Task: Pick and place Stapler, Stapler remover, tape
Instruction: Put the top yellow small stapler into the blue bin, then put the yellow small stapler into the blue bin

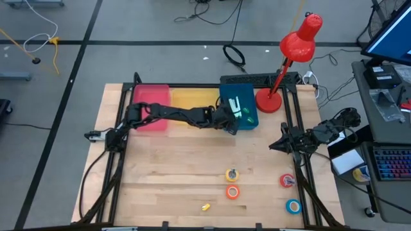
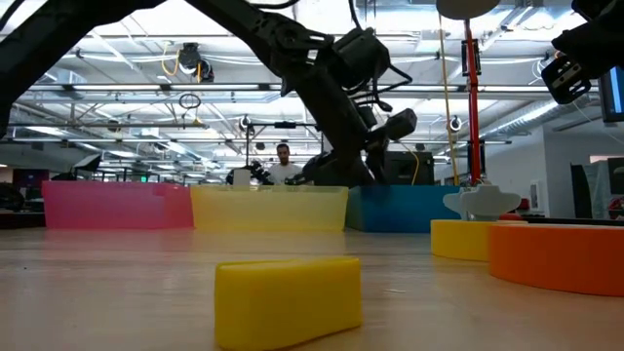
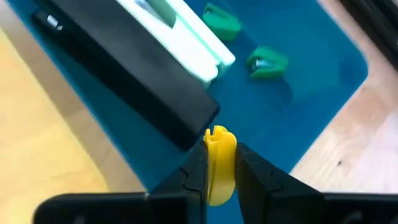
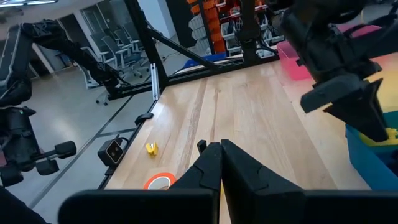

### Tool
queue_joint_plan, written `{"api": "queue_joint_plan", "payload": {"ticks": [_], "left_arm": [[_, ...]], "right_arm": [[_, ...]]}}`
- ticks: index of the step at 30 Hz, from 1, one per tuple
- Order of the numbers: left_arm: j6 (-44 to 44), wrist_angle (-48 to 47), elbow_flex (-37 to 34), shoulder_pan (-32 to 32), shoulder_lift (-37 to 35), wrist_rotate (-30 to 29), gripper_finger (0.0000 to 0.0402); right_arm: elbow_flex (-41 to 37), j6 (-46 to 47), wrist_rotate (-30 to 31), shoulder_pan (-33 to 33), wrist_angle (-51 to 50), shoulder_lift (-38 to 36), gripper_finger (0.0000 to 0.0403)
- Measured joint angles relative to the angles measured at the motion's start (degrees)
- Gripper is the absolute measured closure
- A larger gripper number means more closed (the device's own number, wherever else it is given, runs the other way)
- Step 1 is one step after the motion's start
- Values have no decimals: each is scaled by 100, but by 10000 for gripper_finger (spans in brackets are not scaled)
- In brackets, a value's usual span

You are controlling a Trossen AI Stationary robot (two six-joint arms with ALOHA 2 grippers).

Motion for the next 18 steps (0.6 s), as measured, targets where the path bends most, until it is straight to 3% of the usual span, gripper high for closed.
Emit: {"api": "queue_joint_plan", "payload": {"ticks": [11, 18], "left_arm": [[196, 140, 3, 0, 37, 317, 235], [183, 424, 5, 148, -174, 961, 200]], "right_arm": [[0, 2, 0, 2, 14, 0, 402], [0, 2, -15, 2, 126, 0, 402]]}}
